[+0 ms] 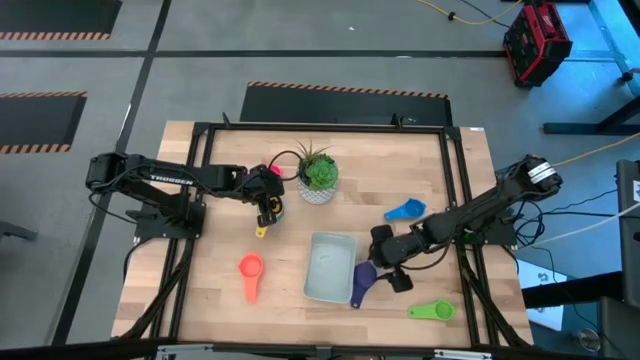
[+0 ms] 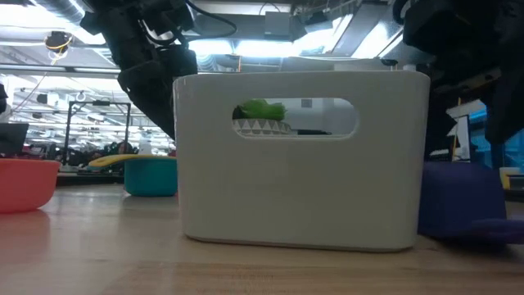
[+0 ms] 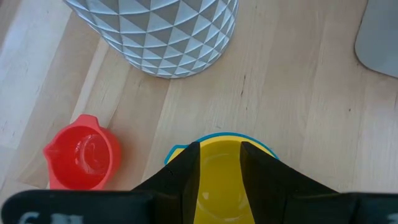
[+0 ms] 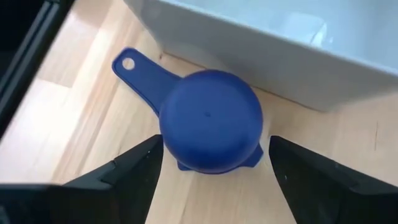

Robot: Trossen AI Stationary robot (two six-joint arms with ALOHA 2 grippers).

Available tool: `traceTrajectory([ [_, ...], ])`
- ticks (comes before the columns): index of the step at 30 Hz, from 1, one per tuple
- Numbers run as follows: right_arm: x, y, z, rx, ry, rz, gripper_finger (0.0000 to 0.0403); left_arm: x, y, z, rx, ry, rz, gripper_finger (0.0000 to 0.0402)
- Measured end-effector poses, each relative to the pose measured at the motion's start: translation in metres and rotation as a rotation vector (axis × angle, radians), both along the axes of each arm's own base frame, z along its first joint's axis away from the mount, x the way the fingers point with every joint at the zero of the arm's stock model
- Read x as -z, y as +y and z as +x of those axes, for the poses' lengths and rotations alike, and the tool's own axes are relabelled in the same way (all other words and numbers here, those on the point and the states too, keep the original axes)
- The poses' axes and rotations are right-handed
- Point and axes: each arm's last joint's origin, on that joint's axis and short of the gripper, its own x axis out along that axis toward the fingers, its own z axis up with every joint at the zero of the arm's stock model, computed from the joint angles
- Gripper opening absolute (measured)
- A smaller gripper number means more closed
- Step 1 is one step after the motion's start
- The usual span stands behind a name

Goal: Nest measuring cups in basket
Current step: Stack the purple measuring cup on top of the yellow measuring cup

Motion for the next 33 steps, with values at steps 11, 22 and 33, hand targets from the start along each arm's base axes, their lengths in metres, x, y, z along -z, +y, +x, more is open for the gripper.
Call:
traceTrajectory([
  [11,-0.0068,0.0001,-0.0011,-0.013,-0.022,0.027,0.0296,0.0000,0.0000,0.0000,0.000,0.000,0.000,0.0108],
  [22,-0.0073,-0.0021,0.0002,-0.007,-0.021,0.032,0.0311,0.0000,0.0000,0.0000,0.000,0.000,0.000,0.0108],
  [33,-0.0075,-0.0020,0.0002,-0.006,-0.021,0.034,0.0350,0.0000,0.0000,0.0000,0.000,0.000,0.000,0.0108],
])
